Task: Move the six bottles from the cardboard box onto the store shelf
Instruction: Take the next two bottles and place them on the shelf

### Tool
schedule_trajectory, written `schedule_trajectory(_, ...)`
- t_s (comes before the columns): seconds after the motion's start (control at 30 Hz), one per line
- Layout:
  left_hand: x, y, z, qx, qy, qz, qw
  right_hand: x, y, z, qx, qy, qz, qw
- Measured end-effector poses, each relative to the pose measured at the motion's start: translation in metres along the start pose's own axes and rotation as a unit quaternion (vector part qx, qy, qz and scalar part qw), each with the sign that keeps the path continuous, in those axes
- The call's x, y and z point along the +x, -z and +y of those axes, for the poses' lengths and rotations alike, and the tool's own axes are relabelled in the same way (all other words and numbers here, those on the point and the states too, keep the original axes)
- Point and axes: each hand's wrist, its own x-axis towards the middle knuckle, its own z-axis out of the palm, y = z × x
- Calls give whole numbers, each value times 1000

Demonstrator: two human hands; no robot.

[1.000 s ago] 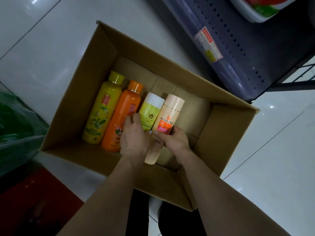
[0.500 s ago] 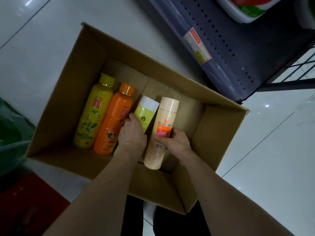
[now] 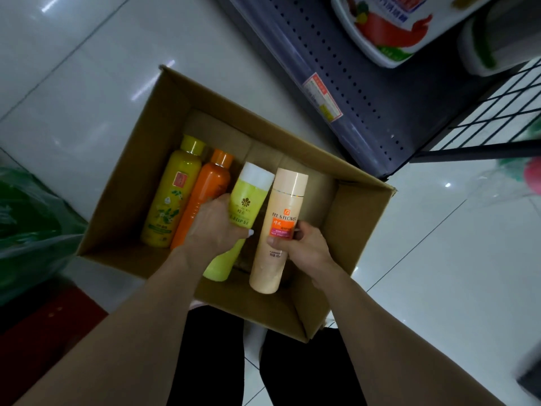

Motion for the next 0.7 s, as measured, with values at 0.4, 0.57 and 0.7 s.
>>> schedule_trajectory(0.4, -120, 134, 45, -174, -13, 16, 985, -138, 42, -91, 61, 59, -13, 996)
schedule_trajectory(0.57, -185, 188, 84, -270, -35, 14, 962, -221, 67, -134, 69, 99, -8, 993)
schedule_trajectory(0.7, -243, 230, 118, -304, -65, 16, 950, -293, 86, -169, 66, 129, -3, 989)
